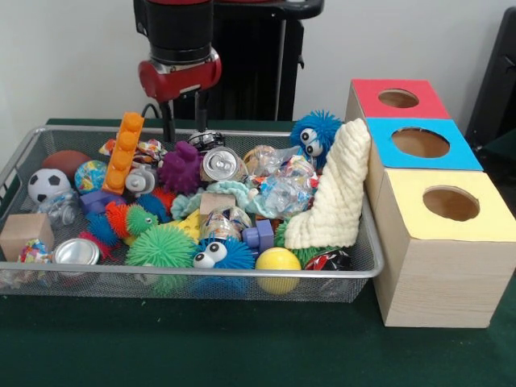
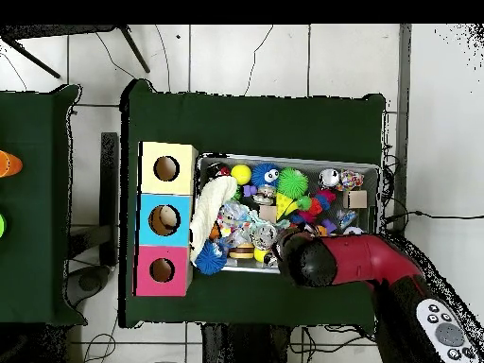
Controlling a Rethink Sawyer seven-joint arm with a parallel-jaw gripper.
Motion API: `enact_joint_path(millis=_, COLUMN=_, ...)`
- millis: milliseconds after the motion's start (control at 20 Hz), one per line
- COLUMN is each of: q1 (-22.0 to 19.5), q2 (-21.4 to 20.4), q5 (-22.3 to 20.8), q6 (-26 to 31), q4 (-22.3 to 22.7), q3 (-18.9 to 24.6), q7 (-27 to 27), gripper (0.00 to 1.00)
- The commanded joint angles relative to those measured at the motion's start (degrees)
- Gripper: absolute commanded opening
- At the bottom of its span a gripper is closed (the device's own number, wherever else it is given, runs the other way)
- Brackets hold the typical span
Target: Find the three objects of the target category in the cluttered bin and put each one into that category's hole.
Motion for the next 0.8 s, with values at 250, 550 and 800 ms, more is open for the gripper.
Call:
enact_joint_path(millis=250, q1=-3.0, q2=4.2, q5=-8.8, q6=8.3, q4=-1.2, q3=6.4, q7=-16.6, gripper=1.00)
enact_joint_path(millis=550, q1=-3.3, q2=6.7, q5=-11.2, q6=8.5, q4=-1.1, q3=6.4, q7=-14.5, gripper=1.00)
enact_joint_path(millis=800, q1=-3.7, q2=8.2, q5=-11.4, q6=8.2, q4=-1.5, q3=7.2, q7=-14.0, gripper=1.00)
